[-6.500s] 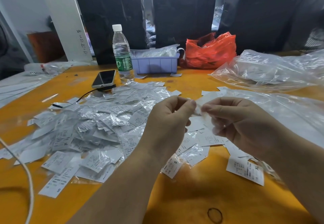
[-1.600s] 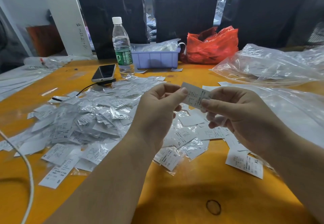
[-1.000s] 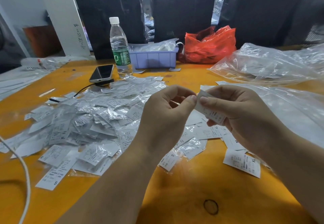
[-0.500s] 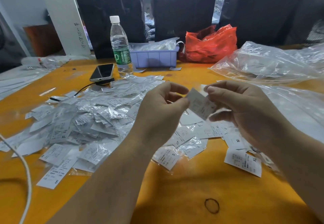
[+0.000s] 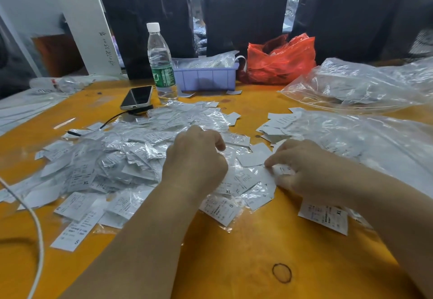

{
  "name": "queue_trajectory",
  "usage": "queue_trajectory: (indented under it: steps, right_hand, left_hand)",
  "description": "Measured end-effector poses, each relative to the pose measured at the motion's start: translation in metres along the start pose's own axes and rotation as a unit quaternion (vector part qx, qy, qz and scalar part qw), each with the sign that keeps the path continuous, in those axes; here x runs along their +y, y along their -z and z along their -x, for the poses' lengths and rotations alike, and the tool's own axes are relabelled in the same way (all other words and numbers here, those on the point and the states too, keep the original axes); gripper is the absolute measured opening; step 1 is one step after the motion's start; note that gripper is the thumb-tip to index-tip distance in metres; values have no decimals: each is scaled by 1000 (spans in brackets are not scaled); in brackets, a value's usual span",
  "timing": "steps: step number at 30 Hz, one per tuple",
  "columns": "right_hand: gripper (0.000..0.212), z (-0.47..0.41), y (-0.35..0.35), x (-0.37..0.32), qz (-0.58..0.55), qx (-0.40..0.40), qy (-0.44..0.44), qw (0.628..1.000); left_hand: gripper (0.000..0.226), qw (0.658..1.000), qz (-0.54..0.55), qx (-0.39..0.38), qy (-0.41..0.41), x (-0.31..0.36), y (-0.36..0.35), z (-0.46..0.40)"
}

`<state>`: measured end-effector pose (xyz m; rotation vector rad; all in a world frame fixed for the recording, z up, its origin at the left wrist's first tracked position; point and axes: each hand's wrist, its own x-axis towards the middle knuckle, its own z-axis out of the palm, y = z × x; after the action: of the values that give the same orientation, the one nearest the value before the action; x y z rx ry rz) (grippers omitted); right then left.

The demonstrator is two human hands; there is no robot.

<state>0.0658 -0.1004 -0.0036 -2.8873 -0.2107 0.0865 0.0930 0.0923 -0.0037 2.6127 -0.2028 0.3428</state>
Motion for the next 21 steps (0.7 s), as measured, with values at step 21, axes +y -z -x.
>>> queue_trajectory:
  steps: [21]
  right_hand:
    - [23, 10, 12, -6, -321, 177, 74, 928]
  left_hand:
    - [11, 927, 354, -87, -92, 15, -10, 8]
